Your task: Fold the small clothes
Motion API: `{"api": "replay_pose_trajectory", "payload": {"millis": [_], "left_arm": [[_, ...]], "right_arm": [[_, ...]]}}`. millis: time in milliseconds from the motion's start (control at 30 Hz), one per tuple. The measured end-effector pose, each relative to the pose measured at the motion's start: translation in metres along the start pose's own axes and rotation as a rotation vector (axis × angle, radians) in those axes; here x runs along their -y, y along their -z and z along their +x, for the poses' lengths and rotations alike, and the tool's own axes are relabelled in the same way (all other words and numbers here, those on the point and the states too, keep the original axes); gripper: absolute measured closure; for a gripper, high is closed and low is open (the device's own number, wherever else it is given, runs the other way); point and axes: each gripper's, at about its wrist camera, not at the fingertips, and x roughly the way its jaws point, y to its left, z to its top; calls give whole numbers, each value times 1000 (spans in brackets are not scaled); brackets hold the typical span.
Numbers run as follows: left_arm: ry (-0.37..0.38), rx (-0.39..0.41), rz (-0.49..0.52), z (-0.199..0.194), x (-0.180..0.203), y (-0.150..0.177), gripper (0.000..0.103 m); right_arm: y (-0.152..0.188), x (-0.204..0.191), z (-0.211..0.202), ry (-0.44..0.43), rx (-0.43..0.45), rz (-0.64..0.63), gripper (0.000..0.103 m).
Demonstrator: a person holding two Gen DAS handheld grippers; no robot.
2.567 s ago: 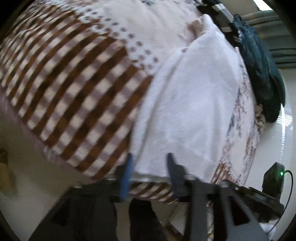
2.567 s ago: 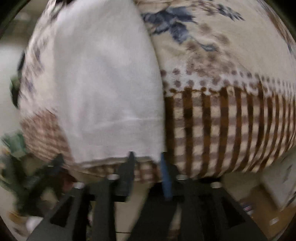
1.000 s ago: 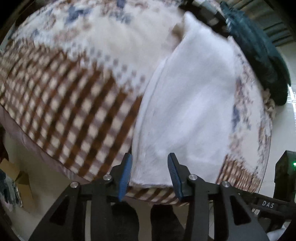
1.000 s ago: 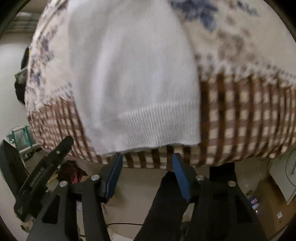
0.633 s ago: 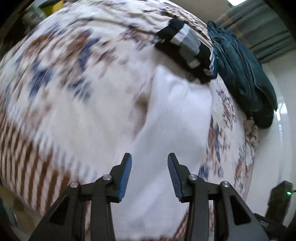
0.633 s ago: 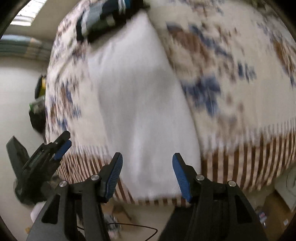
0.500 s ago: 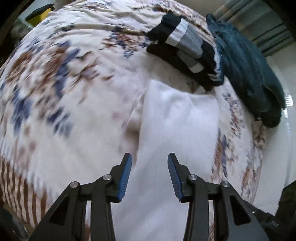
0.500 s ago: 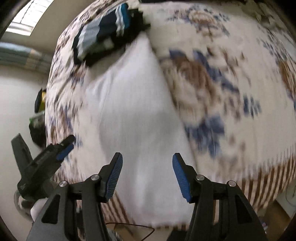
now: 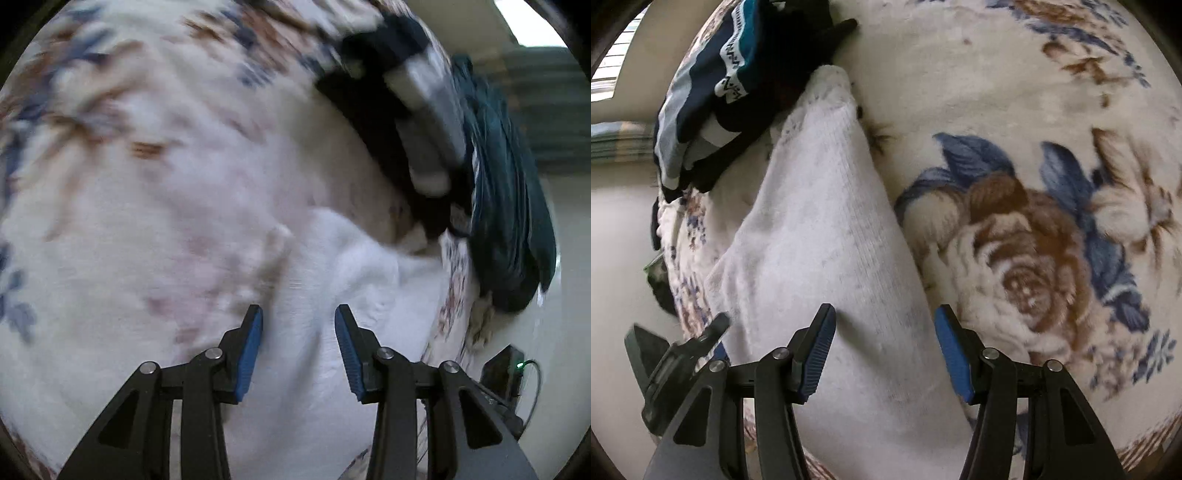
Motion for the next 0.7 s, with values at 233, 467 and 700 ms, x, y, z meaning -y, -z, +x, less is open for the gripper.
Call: {"api": "replay_pose_trajectory", "payload": {"millis": [233,467,700], "left_arm": [[-53,-112,69,42,0,2,46],[363,-93,3,41,18,12,67],[247,-65,-146,35,-40,-4,56]], "right_arm": [[-7,-3,27,21,-54,-7,44],[-10,-5,37,61,-57,-17,44],[-21,3,11,-16,-23,-7,44]]}}
